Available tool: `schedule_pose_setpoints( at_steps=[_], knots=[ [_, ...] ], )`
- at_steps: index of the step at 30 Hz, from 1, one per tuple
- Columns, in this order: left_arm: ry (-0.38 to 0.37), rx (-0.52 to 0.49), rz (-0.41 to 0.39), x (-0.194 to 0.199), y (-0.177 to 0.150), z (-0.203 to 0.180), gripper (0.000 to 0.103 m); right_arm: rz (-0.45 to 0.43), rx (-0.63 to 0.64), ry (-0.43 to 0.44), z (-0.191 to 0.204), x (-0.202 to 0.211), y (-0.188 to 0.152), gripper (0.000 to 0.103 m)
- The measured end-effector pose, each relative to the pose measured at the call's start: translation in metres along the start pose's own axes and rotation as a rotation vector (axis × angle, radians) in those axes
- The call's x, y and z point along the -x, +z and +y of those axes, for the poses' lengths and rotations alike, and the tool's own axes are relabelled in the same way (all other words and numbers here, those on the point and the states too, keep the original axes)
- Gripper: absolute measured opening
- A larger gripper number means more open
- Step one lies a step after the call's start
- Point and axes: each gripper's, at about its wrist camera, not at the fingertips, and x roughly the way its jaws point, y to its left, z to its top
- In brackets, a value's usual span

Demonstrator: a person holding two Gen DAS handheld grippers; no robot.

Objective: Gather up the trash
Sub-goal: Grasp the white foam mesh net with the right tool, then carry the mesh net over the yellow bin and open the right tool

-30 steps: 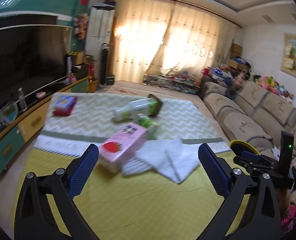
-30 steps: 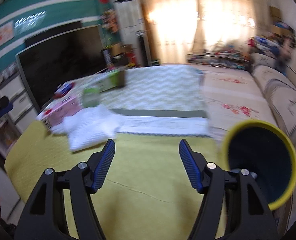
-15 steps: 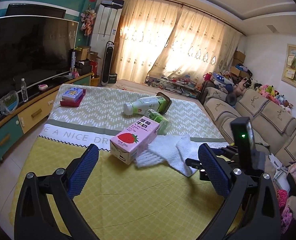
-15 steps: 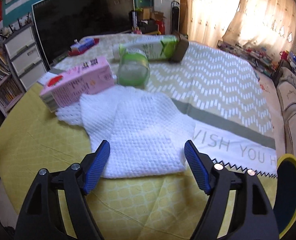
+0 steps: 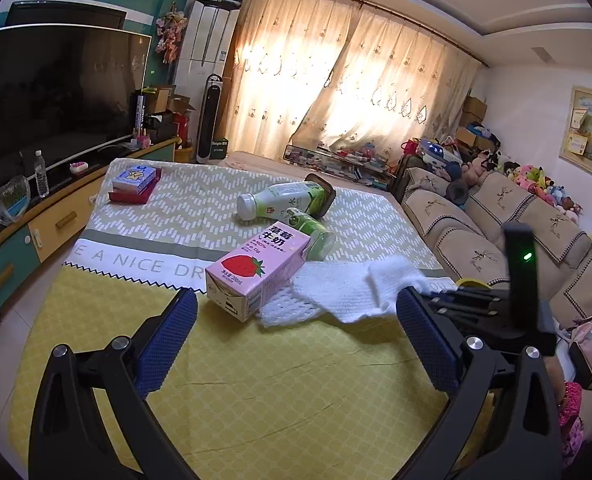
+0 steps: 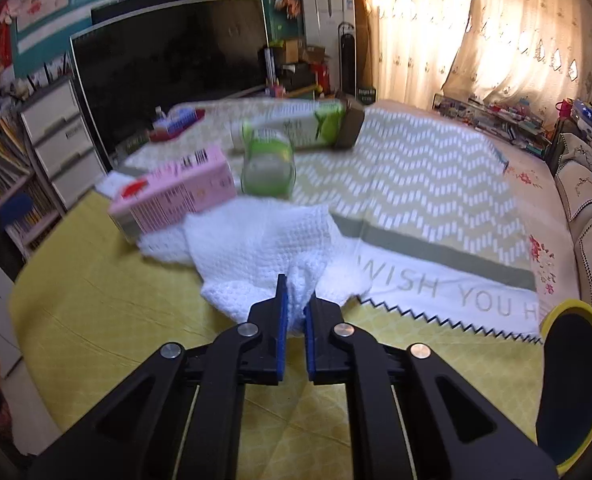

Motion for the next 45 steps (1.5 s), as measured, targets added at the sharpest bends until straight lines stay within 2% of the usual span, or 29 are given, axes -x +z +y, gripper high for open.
schedule_pose_setpoints(
  at_steps=[5,10,15,18,28,35,40,45],
  knots=[
    [-0.007,-0.006,0.002,-0.003,-0.002,-0.002,0.098,-0.123,-0.021,0.029,-0.004,0.041,0.02,0.007],
    [-0.013,-0.018,0.011,-0.004,-0.004,-0.006,0.098,-0.217,-0.024,0.013,-0.01,0.079,0.034,0.007],
    [-0.021,-0.027,0.017,-0.006,-0.006,-0.011,0.098,-0.273,-0.042,-0.043,-0.026,0.107,0.033,0.007],
    [-0.024,-0.034,0.026,-0.008,-0.007,-0.014,0.098,-0.292,-0.071,-0.109,-0.046,0.122,0.025,0.007],
    [-0.035,-0.057,0.046,-0.016,-0.007,-0.028,0.098,-0.245,-0.221,-0.37,-0.142,0.142,-0.02,0.007],
    [-0.04,-0.08,0.066,-0.023,-0.008,-0.039,0.098,-0.193,-0.313,-0.53,-0.2,0.136,-0.05,0.007],
    [-0.04,-0.088,0.071,-0.026,-0.007,-0.042,0.098,-0.198,-0.372,-0.598,-0.227,0.142,-0.062,0.007],
    [-0.043,-0.088,0.084,-0.032,-0.008,-0.043,0.098,-0.166,-0.382,-0.62,-0.24,0.131,-0.066,0.008]
  ],
)
